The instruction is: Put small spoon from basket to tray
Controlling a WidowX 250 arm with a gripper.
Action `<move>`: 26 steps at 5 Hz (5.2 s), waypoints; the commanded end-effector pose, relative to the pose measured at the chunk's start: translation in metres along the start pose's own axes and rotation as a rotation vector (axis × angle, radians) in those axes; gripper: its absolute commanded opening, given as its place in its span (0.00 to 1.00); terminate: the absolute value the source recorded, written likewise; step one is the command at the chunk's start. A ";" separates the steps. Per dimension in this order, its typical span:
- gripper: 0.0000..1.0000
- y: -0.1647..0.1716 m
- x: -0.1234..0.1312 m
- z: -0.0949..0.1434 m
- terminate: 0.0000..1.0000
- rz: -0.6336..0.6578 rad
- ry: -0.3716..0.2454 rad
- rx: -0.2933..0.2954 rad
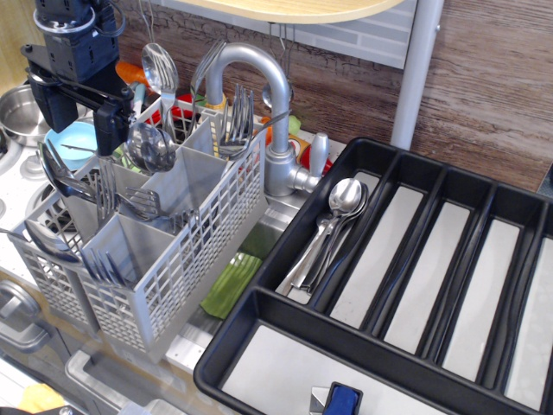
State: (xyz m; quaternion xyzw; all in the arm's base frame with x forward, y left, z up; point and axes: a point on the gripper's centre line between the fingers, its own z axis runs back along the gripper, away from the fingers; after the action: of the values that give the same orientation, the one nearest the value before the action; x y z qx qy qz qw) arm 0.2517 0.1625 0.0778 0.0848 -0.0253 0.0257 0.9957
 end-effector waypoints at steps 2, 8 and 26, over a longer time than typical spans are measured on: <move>1.00 -0.003 -0.002 -0.012 0.00 0.017 -0.012 -0.016; 1.00 0.016 -0.006 -0.055 0.00 -0.048 -0.016 0.017; 0.00 -0.159 0.061 0.039 0.00 0.056 0.439 -0.041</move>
State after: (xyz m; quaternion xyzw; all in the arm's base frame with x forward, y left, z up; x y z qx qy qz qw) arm 0.3153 -0.0036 0.0684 0.0690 0.1931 0.0761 0.9758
